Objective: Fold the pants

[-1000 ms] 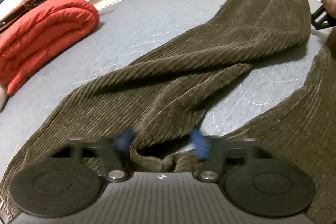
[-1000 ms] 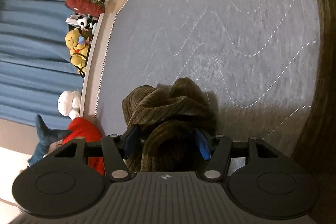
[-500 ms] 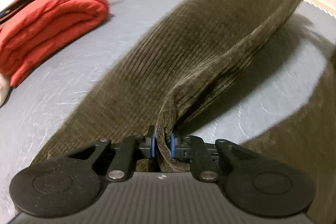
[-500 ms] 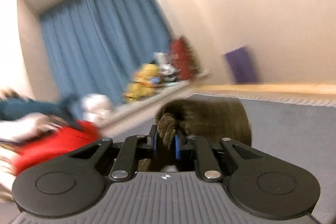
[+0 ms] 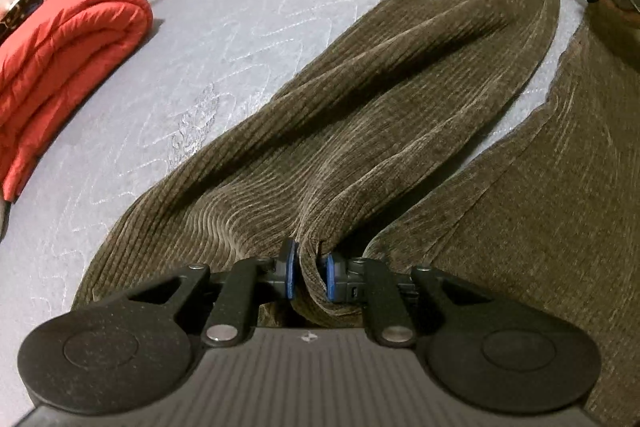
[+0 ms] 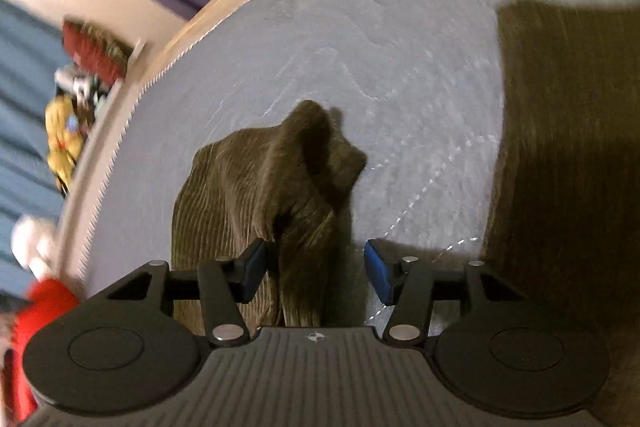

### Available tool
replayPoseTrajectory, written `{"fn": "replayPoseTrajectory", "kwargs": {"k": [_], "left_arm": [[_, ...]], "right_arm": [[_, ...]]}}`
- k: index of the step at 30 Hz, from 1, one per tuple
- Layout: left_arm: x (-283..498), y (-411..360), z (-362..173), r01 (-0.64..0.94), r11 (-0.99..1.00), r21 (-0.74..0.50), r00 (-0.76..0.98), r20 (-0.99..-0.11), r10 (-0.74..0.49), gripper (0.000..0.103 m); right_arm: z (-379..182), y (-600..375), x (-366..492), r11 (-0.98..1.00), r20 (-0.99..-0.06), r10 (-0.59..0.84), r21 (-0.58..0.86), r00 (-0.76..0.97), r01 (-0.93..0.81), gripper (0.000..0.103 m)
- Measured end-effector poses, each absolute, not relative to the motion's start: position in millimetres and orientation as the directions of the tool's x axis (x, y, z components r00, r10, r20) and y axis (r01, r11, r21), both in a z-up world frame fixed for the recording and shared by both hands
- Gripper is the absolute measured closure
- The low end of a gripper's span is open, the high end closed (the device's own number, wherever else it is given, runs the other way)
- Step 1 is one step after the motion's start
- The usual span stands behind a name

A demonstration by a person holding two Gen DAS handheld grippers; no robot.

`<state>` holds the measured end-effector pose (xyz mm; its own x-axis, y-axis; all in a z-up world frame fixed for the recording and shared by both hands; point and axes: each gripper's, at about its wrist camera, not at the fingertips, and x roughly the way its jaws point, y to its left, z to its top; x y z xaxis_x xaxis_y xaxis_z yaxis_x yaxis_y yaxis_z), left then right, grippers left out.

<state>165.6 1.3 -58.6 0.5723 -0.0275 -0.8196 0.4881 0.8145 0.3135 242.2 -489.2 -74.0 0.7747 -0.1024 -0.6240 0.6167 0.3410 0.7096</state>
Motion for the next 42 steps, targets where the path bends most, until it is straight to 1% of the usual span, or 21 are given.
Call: {"fn": "replayPoseTrajectory", "kwargs": {"k": [8,9,10,11,13,15,16,17,18,20,21,23,24,25,26,27,28,31,35,39,42], "left_arm": [[162,2,-55,0.500,0.811,0.303,0.541,-0.841,-0.020,0.087],[162,2,-55,0.501,0.810,0.304,0.540,-0.841,-0.018,0.087],[163,2,-56,0.501,0.810,0.304,0.539,-0.842,-0.018,0.087],[164,2,-57,0.501,0.811,0.302,0.538,-0.843,-0.019,0.087],[167,2,-58,0.500,0.813,0.300,0.540,-0.841,-0.022,0.087],[168,2,-57,0.499,0.814,0.297,0.542,-0.840,-0.026,0.087],[167,3,-56,0.500,0.815,0.293,0.543,-0.839,-0.031,0.087],[166,3,-55,0.502,0.816,0.286,0.541,-0.840,-0.038,0.087],[165,3,-55,0.505,0.816,0.280,0.539,-0.841,-0.045,0.087],[163,2,-55,0.515,0.811,0.278,0.534,-0.844,-0.051,0.087],[162,2,-56,0.519,0.807,0.281,0.533,-0.845,-0.049,0.087],[161,3,-56,0.527,0.803,0.278,0.526,-0.849,-0.051,0.086],[161,3,-56,0.528,0.803,0.278,0.524,-0.850,-0.050,0.083],[162,4,-54,0.529,0.802,0.277,0.521,-0.852,-0.050,0.081],[161,4,-52,0.533,0.800,0.276,0.520,-0.853,-0.052,0.080],[160,3,-50,0.535,0.798,0.278,0.521,-0.852,-0.052,0.079],[159,2,-47,0.538,0.795,0.281,0.524,-0.850,-0.053,0.079],[154,0,-36,0.529,0.799,0.286,0.550,-0.833,-0.066,0.079],[153,0,-25,0.524,0.814,0.250,0.575,-0.809,-0.122,0.079],[152,-1,-19,0.531,0.825,0.192,0.578,-0.795,-0.187,0.079],[155,2,-14,0.528,0.840,0.128,0.578,-0.779,-0.245,0.079]], "right_arm": [[-90,-527,240,0.273,-0.549,-0.127,0.781,0.826,0.562,0.050],[-90,-531,241,0.278,-0.554,-0.121,0.778,0.824,0.564,0.057],[-87,-533,244,0.293,-0.563,-0.114,0.768,0.818,0.570,0.080],[-82,-532,243,0.318,-0.555,-0.113,0.766,0.824,0.559,0.091],[-56,-528,244,0.431,-0.503,-0.158,0.739,0.850,0.518,0.094],[-25,-515,244,0.560,-0.440,-0.224,0.672,0.869,0.485,0.094],[-15,-509,242,0.597,-0.433,-0.275,0.623,0.858,0.506,0.095],[-11,-507,243,0.602,-0.458,-0.322,0.576,0.829,0.553,0.095],[-13,-507,242,0.578,-0.509,-0.376,0.524,0.774,0.626,0.095],[-30,-515,242,0.488,-0.626,-0.421,0.453,0.656,0.746,0.095],[-44,-521,242,0.450,-0.682,-0.407,0.429,0.607,0.783,0.094],[-60,-526,242,0.445,-0.719,-0.382,0.408,0.581,0.797,0.091],[-59,-526,243,0.457,-0.717,-0.389,0.395,0.578,0.797,0.085],[-54,-525,243,0.461,-0.713,-0.415,0.371,0.565,0.806,0.073],[-47,-523,242,0.456,-0.698,-0.453,0.353,0.554,0.817,0.067],[-40,-521,240,0.453,-0.677,-0.491,0.339,0.548,0.825,0.057],[-33,-517,239,0.457,-0.648,-0.531,0.323,0.546,0.829,0.053],[-17,-508,236,0.503,-0.568,-0.576,0.320,0.588,0.802,0.052],[-7,-491,239,0.595,-0.492,-0.541,0.350,0.682,0.724,0.050],[-6,-476,250,0.688,-0.460,-0.438,0.382,0.773,0.617,0.047],[-9,-469,253,0.724,-0.470,-0.395,0.370,0.789,0.583,0.047]]}}
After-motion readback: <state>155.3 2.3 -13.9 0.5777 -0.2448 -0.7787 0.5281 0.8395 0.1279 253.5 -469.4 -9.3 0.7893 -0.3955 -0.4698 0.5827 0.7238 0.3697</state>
